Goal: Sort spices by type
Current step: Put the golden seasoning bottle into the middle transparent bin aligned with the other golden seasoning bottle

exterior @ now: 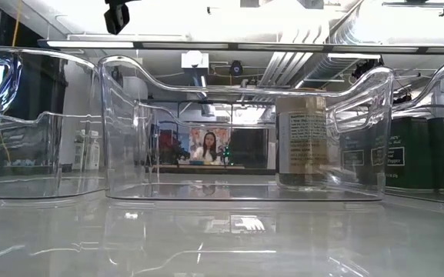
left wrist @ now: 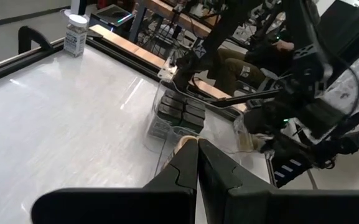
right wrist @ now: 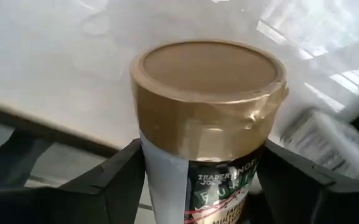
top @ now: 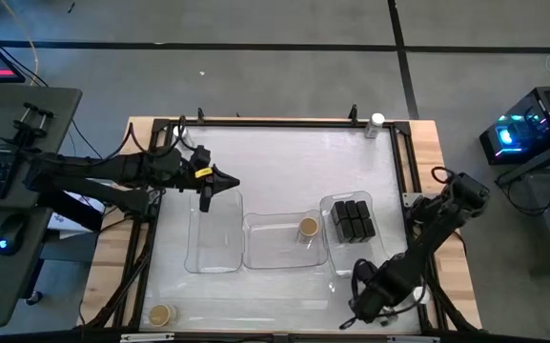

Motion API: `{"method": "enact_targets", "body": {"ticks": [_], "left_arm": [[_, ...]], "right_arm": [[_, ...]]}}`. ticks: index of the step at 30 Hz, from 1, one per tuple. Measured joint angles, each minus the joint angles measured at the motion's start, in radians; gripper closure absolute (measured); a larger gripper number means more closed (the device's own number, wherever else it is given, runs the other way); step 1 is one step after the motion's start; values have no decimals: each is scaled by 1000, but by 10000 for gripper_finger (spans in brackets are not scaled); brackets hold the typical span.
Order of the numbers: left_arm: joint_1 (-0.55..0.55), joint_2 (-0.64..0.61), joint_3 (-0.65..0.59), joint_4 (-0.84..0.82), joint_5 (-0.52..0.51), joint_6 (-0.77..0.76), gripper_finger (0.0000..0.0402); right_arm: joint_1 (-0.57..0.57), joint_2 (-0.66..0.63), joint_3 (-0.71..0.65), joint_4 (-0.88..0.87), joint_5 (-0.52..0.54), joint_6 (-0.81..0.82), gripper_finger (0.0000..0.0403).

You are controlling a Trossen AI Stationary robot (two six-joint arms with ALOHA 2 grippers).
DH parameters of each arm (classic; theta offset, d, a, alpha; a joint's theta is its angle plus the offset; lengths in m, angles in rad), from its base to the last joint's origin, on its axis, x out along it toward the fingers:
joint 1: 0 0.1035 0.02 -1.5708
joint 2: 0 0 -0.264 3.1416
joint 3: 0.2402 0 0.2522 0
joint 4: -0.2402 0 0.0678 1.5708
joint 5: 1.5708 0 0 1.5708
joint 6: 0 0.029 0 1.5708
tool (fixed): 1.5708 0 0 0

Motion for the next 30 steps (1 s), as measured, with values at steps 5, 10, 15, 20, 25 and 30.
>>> {"method": "enact_targets", "body": {"ticks": [5, 10, 15, 20, 25, 30], "left_arm": [[11, 0, 0, -2, 1, 0, 401], [10, 0, 0, 0, 38, 41, 401], [1, 30, 0, 96, 198, 148, 401], [-39, 128, 76, 183, 227, 308, 372], [-92, 265, 240, 52, 229, 532, 296], [-153, 367, 434, -237, 228, 729, 219]], "right_arm": [[22, -1, 106, -76, 12, -13, 138], [46, -1, 251, -149, 84, -86, 138], [-1, -3, 425, -234, 286, -268, 138], [-156, -5, 507, -252, 397, -560, 138], [-335, -5, 536, -228, 412, -887, 138], [-465, -5, 561, -171, 395, -1137, 138]]}}
